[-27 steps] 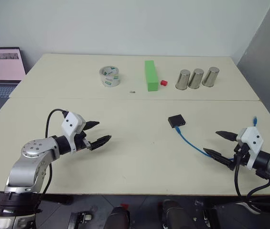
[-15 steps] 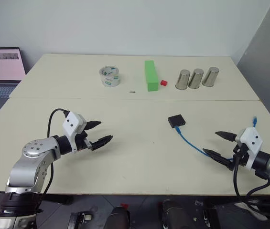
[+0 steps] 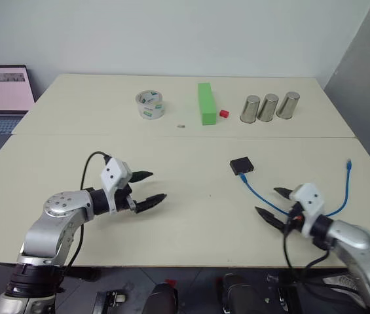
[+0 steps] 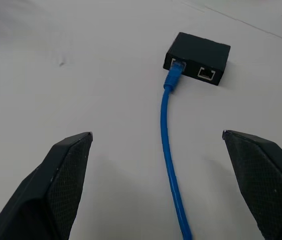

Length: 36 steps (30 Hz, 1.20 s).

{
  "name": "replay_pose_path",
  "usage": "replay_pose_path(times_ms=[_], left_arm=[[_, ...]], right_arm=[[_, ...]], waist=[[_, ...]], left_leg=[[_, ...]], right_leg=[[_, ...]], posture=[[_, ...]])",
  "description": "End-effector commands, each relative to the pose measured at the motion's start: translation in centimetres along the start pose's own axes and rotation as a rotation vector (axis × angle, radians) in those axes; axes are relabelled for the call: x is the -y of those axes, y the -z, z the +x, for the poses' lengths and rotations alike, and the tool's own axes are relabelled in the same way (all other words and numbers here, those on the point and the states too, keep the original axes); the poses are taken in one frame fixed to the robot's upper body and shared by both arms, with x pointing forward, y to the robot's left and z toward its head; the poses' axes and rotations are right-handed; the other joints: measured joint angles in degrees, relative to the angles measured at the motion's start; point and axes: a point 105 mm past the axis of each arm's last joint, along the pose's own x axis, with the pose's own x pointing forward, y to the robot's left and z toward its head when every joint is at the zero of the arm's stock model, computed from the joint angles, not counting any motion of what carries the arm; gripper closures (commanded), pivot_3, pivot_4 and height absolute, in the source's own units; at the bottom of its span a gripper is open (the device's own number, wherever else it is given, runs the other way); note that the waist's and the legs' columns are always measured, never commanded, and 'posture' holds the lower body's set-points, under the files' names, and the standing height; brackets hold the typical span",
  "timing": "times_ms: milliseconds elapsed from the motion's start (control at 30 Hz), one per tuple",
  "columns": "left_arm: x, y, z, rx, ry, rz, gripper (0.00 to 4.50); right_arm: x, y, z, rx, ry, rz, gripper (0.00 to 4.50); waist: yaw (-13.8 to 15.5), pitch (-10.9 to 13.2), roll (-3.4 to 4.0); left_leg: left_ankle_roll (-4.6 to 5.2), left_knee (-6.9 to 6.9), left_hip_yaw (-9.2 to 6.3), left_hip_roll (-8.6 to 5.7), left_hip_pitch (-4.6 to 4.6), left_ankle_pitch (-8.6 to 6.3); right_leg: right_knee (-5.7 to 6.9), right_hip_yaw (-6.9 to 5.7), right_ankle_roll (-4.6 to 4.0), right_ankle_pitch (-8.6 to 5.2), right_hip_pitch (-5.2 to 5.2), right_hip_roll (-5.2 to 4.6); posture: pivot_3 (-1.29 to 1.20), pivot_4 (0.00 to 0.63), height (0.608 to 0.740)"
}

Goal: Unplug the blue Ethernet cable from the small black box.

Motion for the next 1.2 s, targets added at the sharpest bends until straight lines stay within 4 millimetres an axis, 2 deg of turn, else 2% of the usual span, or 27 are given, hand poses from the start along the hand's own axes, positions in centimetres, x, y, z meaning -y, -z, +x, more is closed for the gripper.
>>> replay_pose_path(times_ms=[33, 133, 233, 333, 433, 533, 633, 867, 1000, 1033, 1100, 1200], left_arm=[[0.9, -1.5, 0.5, 0.036, 0.062, 0.056, 0.00], [1.1, -2.0, 1.1, 0.045, 0.087, 0.072, 0.00], [1.2, -2.4, 1.6, 0.058, 0.099, 0.076, 0.00], [1.2, -2.5, 1.7, 0.063, 0.105, 0.076, 0.00], [1.1, -2.4, 1.9, 0.064, 0.104, 0.076, 0.00], [1.2, -2.4, 2.0, 0.071, 0.104, 0.072, 0.00], [1.1, -2.3, 2.0, 0.081, 0.092, 0.068, 0.00], [0.9, -2.0, 2.1, 0.088, 0.076, 0.051, 0.00], [0.5, -1.8, 2.2, 0.098, 0.059, 0.019, 0.00], [0.4, -1.8, 2.2, 0.106, 0.055, 0.008, 0.00], [0.1, -1.9, 2.3, 0.132, 0.045, -0.055, 0.00], [0.3, -2.9, 2.3, 0.216, 0.107, -0.258, 0.00]], right_arm=[[0.5, -0.8, 1.7, 0.041, 0.131, 0.049, 0.07], [-0.6, -0.9, 3.5, 0.061, 0.155, 0.097, 0.07], [-0.8, -1.0, 5.1, 0.076, 0.199, 0.106, 0.07], [-0.4, -1.0, 5.8, 0.073, 0.232, 0.114, 0.07], [0.8, -0.8, 6.8, 0.050, 0.292, 0.130, 0.07], [1.8, -0.6, 7.2, 0.023, 0.318, 0.194, 0.59], [1.9, -0.6, 7.3, 0.010, 0.296, 0.205, 1.48], [2.0, -0.5, 7.4, -0.040, 0.239, 0.092, 3.20], [1.7, -1.8, 7.2, -0.010, 0.177, -0.073, 4.22], [1.6, -2.1, 7.1, 0.000, 0.161, -0.111, 4.39], [1.1, -2.9, 7.0, 0.037, 0.112, -0.225, 4.40], [-0.3, -4.7, 6.7, 0.144, -0.003, -0.506, 4.40]], waist=[[0.0, 0.0, 0.01], [0.0, 0.0, 0.01], [0.0, 0.0, 0.01], [-0.1, 0.0, 0.01], [-0.1, 0.0, 0.01], [-0.1, 0.0, 0.01], [0.0, 0.0, 0.01], [0.0, 0.0, 0.01], [0.0, 0.0, 0.01], [0.0, 0.0, 0.01], [0.0, 0.0, 0.01], [-0.2, 0.0, 0.01]], left_leg=[[0.00, 0.00, 0.01, 0.01, 0.00, 0.00], [0.00, 0.00, -0.03, 0.02, 0.01, 0.00], [0.00, 0.00, -0.02, 0.01, 0.00, 0.00], [0.00, 0.00, 0.04, 0.00, 0.00, 0.00], [0.00, -0.01, 0.03, 0.00, 0.02, 0.00], [0.00, 0.01, 0.02, 0.00, 0.04, 0.00], [0.00, 0.01, 0.00, 0.00, 0.04, 0.00], [0.00, 0.01, 0.00, -0.02, 0.02, 0.00], [0.00, 0.01, -0.01, -0.04, 0.02, 0.00], [0.00, 0.01, 0.00, -0.04, 0.02, 0.00], [0.01, 0.01, 0.00, -0.04, 0.00, 0.00], [0.01, 0.00, 0.00, -0.03, -0.02, 0.00]], right_leg=[[0.01, 0.00, 0.00, 0.00, 0.00, 0.00], [0.03, -0.03, -0.01, 0.00, -0.01, 0.02], [0.02, -0.02, -0.01, 0.00, -0.01, 0.02], [-0.01, 0.03, 0.00, 0.00, -0.02, 0.01], [0.00, 0.02, 0.00, 0.00, -0.02, 0.01], [0.07, 0.01, -0.01, 0.01, -0.01, 0.02], [0.06, 0.00, -0.01, 0.01, -0.01, 0.02], [0.03, 0.00, -0.01, 0.02, 0.00, 0.00], [0.02, -0.01, -0.01, 0.01, 0.01, 0.00], [0.02, -0.01, -0.01, 0.01, 0.01, -0.01], [-0.01, -0.01, 0.00, 0.01, 0.00, -0.01], [0.00, -0.02, 0.00, 0.01, -0.03, 0.00]], posture=[[0.00, 0.150, 0.740], [0.00, 0.150, 0.740], [0.00, 0.150, 0.740], [0.00, 0.150, 0.740], [0.00, 0.150, 0.740], [0.00, 0.150, 0.740], [0.00, 0.150, 0.740], [0.00, 0.150, 0.740], [0.00, 0.150, 0.740], [0.00, 0.150, 0.740], [0.00, 0.150, 0.740], [0.00, 0.150, 0.740]])
